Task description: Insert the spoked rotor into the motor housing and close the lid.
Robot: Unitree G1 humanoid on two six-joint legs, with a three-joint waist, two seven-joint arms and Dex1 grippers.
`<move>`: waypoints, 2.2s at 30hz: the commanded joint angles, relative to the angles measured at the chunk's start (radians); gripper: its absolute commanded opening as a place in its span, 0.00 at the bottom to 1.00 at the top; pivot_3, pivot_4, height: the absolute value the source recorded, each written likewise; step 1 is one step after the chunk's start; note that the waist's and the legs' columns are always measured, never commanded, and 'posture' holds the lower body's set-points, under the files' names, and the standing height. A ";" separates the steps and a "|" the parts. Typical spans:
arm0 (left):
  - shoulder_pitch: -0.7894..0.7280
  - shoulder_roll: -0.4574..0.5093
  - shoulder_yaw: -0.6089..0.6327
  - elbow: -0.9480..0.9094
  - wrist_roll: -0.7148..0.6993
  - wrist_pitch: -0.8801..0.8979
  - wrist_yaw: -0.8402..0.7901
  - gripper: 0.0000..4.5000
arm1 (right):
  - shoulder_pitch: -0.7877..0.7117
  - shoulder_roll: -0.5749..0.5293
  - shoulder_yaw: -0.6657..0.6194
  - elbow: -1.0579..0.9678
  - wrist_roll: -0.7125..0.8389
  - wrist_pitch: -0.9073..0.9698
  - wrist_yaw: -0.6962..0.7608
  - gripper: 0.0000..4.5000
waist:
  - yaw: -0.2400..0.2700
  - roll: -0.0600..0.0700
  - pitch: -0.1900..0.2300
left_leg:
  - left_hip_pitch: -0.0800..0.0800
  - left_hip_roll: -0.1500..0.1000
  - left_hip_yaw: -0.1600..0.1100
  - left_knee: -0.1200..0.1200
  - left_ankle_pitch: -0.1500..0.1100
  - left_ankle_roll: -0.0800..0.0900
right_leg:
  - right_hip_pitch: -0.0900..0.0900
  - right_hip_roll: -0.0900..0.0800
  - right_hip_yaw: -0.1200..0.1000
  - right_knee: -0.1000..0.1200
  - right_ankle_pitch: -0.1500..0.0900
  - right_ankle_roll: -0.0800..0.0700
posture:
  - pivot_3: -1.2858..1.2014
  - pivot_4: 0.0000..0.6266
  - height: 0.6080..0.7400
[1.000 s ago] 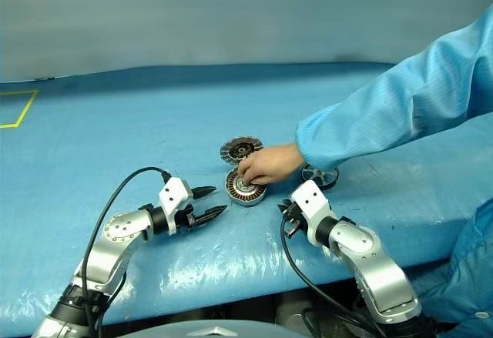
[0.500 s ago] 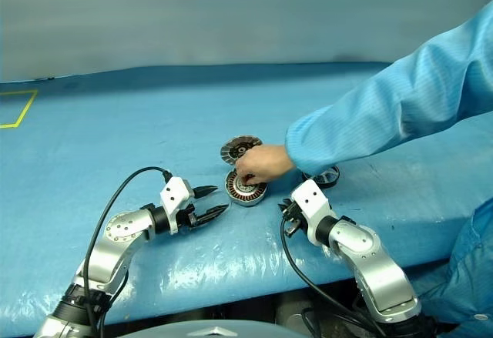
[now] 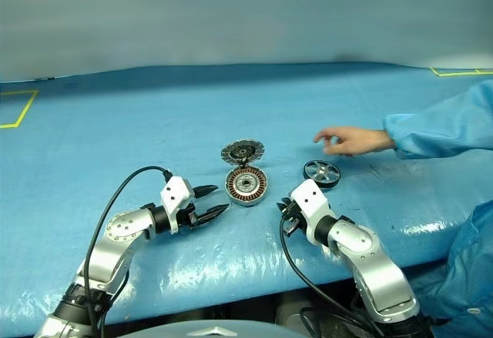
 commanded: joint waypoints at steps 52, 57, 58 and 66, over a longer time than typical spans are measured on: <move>-0.077 0.007 0.000 -0.195 -0.109 0.084 -0.003 0.65 | -0.563 -0.467 0.192 0.430 -0.186 -0.200 0.563 0.99 | 0.000 0.000 0.000 | 0.000 -0.001 0.001 0.000 0.000 0.000 | 0.001 0.001 0.001 -0.001 0.002 0.003 | 0.52 0.24 1.00; -0.051 0.015 0.001 -0.218 -0.109 0.085 0.003 0.65 | -0.584 -0.448 0.236 0.497 -0.248 -0.248 0.592 0.99 | 0.002 0.000 0.000 | 0.000 -0.001 0.002 0.000 0.001 -0.001 | 0.000 0.000 0.001 -0.002 0.002 0.004 | 0.52 0.24 1.00; -0.047 0.016 0.002 -0.221 -0.110 0.086 0.003 0.65 | -0.585 -0.444 0.237 0.504 -0.253 -0.256 0.596 0.99 | 0.002 0.000 0.000 | 0.000 -0.001 0.002 0.001 0.001 -0.002 | 0.000 0.000 0.001 -0.002 0.002 0.004 | 0.52 0.24 1.00; -0.043 0.016 0.001 -0.222 -0.108 0.085 0.013 0.65 | -0.560 -0.432 0.224 0.484 -0.272 -0.254 0.625 0.99 | 0.003 0.000 0.000 | 0.000 0.000 0.002 0.001 0.001 -0.002 | 0.000 0.000 0.001 -0.002 0.003 0.004 | 0.52 0.24 1.00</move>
